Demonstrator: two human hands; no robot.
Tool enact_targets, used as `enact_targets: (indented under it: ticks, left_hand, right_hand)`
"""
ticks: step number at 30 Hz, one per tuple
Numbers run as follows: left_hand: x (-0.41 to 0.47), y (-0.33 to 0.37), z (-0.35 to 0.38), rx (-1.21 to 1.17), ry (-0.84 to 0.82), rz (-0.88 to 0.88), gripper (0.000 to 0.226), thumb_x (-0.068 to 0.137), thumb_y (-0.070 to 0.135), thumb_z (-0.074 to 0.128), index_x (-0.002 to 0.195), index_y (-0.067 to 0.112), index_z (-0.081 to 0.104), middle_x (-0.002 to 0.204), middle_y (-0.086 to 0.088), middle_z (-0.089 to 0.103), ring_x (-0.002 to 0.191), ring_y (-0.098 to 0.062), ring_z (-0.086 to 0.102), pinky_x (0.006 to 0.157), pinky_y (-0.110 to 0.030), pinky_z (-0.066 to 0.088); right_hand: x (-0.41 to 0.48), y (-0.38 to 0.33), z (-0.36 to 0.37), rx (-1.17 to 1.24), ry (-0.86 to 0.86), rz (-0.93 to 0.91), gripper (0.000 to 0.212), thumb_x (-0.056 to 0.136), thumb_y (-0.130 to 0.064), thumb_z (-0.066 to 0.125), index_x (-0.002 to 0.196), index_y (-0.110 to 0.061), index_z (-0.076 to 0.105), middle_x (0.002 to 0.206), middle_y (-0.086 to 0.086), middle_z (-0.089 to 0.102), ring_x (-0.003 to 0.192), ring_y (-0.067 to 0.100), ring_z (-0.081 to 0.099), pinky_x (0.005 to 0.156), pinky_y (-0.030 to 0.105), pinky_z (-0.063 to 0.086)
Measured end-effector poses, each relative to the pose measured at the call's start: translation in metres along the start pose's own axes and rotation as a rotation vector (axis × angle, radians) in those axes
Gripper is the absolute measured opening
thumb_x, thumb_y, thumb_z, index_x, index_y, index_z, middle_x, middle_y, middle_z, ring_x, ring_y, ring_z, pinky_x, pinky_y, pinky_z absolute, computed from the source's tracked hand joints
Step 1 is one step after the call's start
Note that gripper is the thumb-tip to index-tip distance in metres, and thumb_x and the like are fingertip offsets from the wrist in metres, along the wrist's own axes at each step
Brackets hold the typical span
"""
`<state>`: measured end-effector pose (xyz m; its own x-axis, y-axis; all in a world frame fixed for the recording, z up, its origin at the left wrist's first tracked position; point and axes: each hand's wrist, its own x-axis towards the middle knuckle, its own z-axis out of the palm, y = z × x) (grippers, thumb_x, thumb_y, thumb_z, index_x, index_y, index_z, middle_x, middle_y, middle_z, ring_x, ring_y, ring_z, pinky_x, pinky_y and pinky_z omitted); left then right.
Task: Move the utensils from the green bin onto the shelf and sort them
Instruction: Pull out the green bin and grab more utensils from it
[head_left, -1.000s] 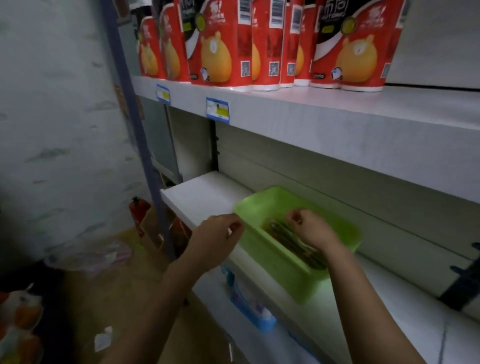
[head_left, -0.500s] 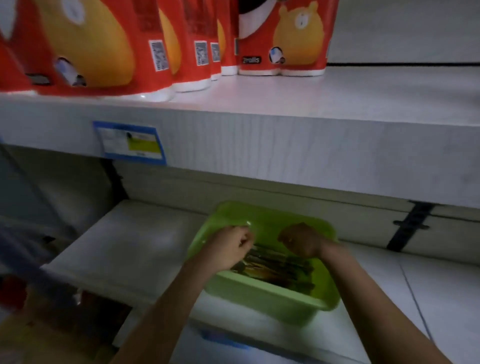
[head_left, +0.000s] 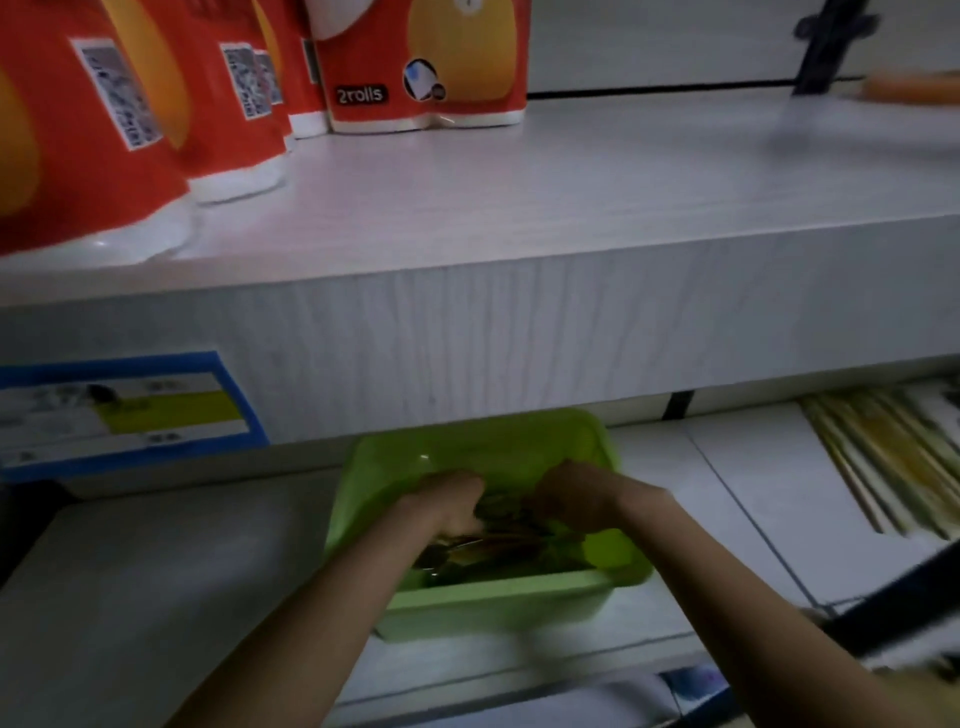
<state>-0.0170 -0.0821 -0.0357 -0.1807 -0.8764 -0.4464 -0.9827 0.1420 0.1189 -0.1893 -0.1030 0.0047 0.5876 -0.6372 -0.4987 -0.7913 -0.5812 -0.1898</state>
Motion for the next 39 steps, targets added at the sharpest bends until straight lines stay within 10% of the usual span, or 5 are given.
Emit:
enact_targets:
  ticks: [10, 20, 27, 30, 39]
  left_hand:
    - [0.01, -0.004, 0.006, 0.046, -0.125, 0.027, 0.028, 0.085, 0.022, 0.061, 0.101, 0.0, 0.06, 0.098, -0.019, 0.061, 0.084, -0.028, 0.056, 0.066, -0.029, 0.037]
    - [0.013, -0.016, 0.002, -0.15, -0.135, -0.012, 0.052, 0.083, 0.02, 0.065, 0.129, 0.004, 0.045, 0.132, -0.014, 0.052, 0.116, -0.029, 0.052, 0.092, -0.03, 0.044]
    - [0.005, -0.028, -0.006, -0.464, -0.321, -0.126, 0.06, 0.08, 0.062, 0.052, 0.118, 0.016, 0.059, 0.127, -0.008, 0.057, 0.115, -0.026, 0.053, 0.098, -0.034, 0.041]
    - [0.005, -0.03, -0.004, -0.394, -0.33, -0.104, 0.032, 0.087, 0.041, 0.055, 0.107, 0.017, 0.057, 0.103, -0.006, 0.053, 0.093, -0.02, 0.049, 0.076, -0.028, 0.038]
    - [0.002, -0.031, 0.002, -0.26, -0.142, -0.057, 0.046, 0.084, 0.017, 0.066, 0.126, 0.007, 0.05, 0.13, -0.012, 0.052, 0.108, -0.026, 0.054, 0.078, -0.026, 0.041]
  right_hand:
    - [-0.004, 0.003, 0.004, -0.058, -0.031, -0.066, 0.033, 0.097, -0.01, 0.041, 0.124, -0.015, 0.06, 0.125, 0.01, 0.06, 0.113, 0.029, 0.056, 0.092, 0.037, 0.046]
    - [-0.003, 0.003, 0.001, -0.059, -0.026, -0.107, 0.035, 0.097, -0.008, 0.038, 0.124, -0.014, 0.06, 0.131, 0.006, 0.058, 0.121, 0.024, 0.052, 0.099, 0.034, 0.043]
    - [0.005, 0.003, 0.001, -0.124, -0.077, -0.1, 0.031, 0.096, -0.013, 0.045, 0.123, -0.011, 0.06, 0.128, 0.01, 0.059, 0.12, 0.027, 0.052, 0.096, 0.034, 0.043]
    - [0.012, 0.0, 0.0, -0.097, -0.016, -0.075, 0.032, 0.094, -0.008, 0.046, 0.123, -0.012, 0.06, 0.129, 0.011, 0.057, 0.121, 0.029, 0.051, 0.096, 0.036, 0.043]
    - [0.046, -0.008, 0.003, -0.053, 0.044, -0.079, 0.037, 0.088, -0.004, 0.051, 0.122, -0.014, 0.062, 0.129, 0.009, 0.059, 0.121, 0.027, 0.054, 0.097, 0.032, 0.044]
